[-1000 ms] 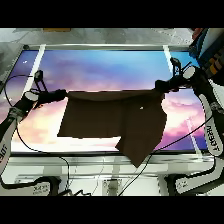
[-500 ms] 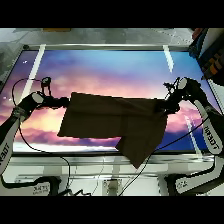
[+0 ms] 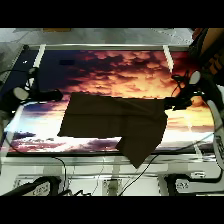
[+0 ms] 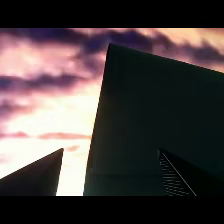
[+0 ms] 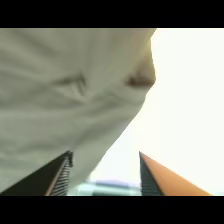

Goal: Fold the clothes and pants, and hang the long-sleeved shirts on hangers.

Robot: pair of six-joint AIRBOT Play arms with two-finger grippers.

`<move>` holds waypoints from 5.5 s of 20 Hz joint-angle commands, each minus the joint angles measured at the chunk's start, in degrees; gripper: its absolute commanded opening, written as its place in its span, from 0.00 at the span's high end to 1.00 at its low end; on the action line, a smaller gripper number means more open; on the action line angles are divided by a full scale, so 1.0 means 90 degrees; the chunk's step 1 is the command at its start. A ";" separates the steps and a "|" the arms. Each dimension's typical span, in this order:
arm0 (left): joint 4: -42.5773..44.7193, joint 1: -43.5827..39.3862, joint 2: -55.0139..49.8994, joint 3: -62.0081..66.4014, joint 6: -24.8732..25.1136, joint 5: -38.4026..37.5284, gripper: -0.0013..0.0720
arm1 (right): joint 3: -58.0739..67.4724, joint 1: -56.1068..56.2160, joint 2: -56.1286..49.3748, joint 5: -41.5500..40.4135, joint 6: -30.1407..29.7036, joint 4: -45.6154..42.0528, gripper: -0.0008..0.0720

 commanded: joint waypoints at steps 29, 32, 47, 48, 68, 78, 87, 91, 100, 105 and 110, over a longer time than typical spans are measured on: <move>0.0500 0.0396 0.0129 -0.0175 0.0891 -0.3191 0.29 | -0.7002 -0.0588 0.2363 -0.2618 -0.2028 0.3920 0.82; 0.0372 0.0457 -0.0321 -0.0483 0.0952 -0.3232 0.29 | -0.6815 -0.0585 0.2414 -0.2514 -0.2025 0.3922 0.96; -0.3130 0.2805 -0.0539 -0.3487 0.2249 -0.1479 0.35 | -0.6737 -0.0588 0.2426 -0.2574 -0.2023 0.4027 0.96; -0.3366 0.2742 -0.0539 -0.3529 0.2358 -0.1331 0.40 | -0.6737 -0.0585 0.2426 -0.2572 -0.2023 0.4090 0.96; -0.3725 0.2261 0.2795 -0.2754 0.2096 -0.0355 0.96 | -0.5224 -0.0585 0.4583 -0.4442 0.0243 0.5396 0.96; -0.5935 -0.0529 -0.0515 -0.2540 0.1933 0.3400 0.96 | -0.4886 -0.0585 0.2016 -0.6895 0.0935 0.6113 0.96; -0.6137 -0.0860 -0.1513 -0.1362 0.2382 0.3441 0.01 | -0.3563 -0.0593 0.0746 -0.6887 -0.0010 0.5110 0.05; -0.4954 -0.0352 -0.1260 -0.1365 0.2504 0.2487 0.02 | -0.3504 -0.0843 0.0758 -0.6477 -0.0007 0.4320 0.06; -0.3140 0.0641 -0.1768 -0.1358 0.1625 -0.0189 0.03 | -0.3504 -0.1246 0.0758 -0.5236 -0.0039 0.3915 0.06; -0.3143 0.0141 -0.2242 -0.1217 0.1906 -0.0231 0.04 | -0.3502 -0.1246 0.0758 -0.4503 -0.0680 0.3920 0.06; -0.3145 -0.0668 -0.2266 -0.1008 0.2123 0.0362 0.68 | -0.3490 -0.1154 0.0758 -0.4024 -0.1384 0.4354 0.06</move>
